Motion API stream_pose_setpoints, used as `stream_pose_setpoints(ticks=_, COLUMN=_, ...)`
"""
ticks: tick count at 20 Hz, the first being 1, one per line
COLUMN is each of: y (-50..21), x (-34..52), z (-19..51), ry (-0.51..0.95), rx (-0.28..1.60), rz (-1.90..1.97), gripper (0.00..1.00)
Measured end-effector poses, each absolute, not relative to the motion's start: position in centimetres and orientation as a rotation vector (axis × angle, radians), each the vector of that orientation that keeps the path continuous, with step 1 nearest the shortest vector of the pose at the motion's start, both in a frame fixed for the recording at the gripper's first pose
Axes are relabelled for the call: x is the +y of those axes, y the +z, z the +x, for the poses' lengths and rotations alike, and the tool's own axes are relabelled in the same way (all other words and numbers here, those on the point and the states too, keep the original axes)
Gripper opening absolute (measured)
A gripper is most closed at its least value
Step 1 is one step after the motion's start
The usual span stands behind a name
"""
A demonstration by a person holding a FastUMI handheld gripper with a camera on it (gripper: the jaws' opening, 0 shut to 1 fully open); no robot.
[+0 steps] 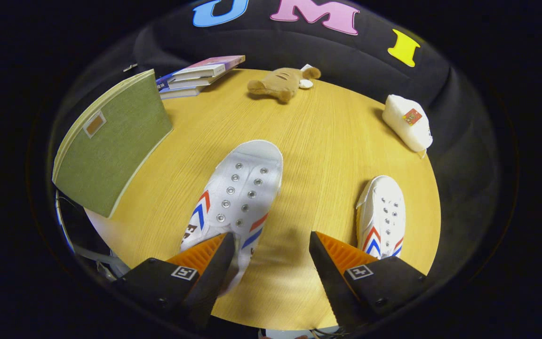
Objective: Open the storage box then place both shoes into the box .Put the left shoe in first, then the right shoe, with the right side of both shoes facing outward in a uniform manner.
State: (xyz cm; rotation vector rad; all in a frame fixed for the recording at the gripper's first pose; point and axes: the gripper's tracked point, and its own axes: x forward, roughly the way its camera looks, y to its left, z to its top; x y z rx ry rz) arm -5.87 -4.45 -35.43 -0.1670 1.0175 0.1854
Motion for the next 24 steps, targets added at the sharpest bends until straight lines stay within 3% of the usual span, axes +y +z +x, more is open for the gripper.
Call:
stream_pose_setpoints(ticks=1, y=-35.8, x=-4.2, z=-5.6, ry=0.193, rx=1.026, rz=-0.15, gripper=0.98)
stream_pose_setpoints(ticks=3, y=-36.1, x=-3.5, z=-5.5, ry=0.226, rx=1.05, rz=-0.102, gripper=0.86)
stream_pose_setpoints(ticks=5, y=-36.2, x=-2.6, z=-5.6, ry=0.268, rx=1.067, rz=-0.069, gripper=0.68)
stream_pose_setpoints(ticks=8, y=-36.3, x=-1.8, z=-5.9, ry=0.282, rx=1.095, rz=-0.031, gripper=0.33)
stream_pose_setpoints(ticks=11, y=-36.3, x=-1.8, z=-5.9, ry=0.261, rx=1.12, rz=0.015, gripper=0.22)
stream_pose_setpoints(ticks=12, y=-36.5, x=-1.9, z=-5.8, ry=0.252, rx=1.122, rz=0.034, gripper=0.14)
stream_pose_setpoints(ticks=14, y=-36.4, x=-2.0, z=-5.8, ry=0.233, rx=1.13, rz=0.07, gripper=0.06)
stream_pose_setpoints(ticks=24, y=-29.1, x=-0.5, z=-6.4, ry=0.075, rx=1.095, rz=0.266, gripper=0.06)
